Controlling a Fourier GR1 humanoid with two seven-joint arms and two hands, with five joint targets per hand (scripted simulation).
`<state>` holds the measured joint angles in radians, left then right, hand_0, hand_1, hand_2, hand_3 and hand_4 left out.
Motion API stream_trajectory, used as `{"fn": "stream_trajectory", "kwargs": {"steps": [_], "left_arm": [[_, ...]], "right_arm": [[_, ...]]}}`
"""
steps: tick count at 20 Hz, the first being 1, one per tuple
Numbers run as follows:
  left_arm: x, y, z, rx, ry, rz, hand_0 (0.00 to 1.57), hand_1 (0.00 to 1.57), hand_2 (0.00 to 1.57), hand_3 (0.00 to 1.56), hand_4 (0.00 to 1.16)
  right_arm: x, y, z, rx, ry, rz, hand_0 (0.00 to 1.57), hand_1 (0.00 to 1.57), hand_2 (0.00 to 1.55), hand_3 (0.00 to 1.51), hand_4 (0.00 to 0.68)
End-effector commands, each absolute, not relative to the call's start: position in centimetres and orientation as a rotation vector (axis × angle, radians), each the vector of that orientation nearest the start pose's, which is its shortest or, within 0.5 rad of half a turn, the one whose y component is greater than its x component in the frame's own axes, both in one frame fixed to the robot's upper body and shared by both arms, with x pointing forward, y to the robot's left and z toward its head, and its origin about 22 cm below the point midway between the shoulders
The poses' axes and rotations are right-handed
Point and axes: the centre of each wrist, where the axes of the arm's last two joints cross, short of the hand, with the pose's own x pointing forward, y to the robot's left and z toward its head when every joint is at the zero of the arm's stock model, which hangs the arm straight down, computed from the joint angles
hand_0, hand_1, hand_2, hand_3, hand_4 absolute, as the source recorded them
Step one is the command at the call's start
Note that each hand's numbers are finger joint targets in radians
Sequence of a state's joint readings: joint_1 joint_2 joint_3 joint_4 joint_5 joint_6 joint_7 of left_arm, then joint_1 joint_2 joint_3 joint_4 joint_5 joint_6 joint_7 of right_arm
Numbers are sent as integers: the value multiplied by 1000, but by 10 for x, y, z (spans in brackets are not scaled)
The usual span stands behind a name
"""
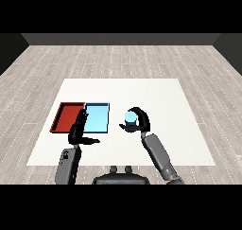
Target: Pick the blue can and put it in the blue box
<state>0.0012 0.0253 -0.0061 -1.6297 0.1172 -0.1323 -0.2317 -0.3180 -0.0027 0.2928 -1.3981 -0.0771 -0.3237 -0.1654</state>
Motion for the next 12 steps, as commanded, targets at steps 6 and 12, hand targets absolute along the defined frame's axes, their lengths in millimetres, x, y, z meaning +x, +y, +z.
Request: {"fn": "stream_trajectory", "kwargs": {"steps": [6,12], "left_arm": [[246,207,6,-292,-1779,-16,0,0,0,0,0],[264,182,26,-424,-1720,-23,0,0,0,0,0]], "right_arm": [[316,-141,54,112,-1865,84,1494,1494,1462,1436,632],[327,-151,45,155,-1873,70,1478,1478,1465,1440,630]]}}
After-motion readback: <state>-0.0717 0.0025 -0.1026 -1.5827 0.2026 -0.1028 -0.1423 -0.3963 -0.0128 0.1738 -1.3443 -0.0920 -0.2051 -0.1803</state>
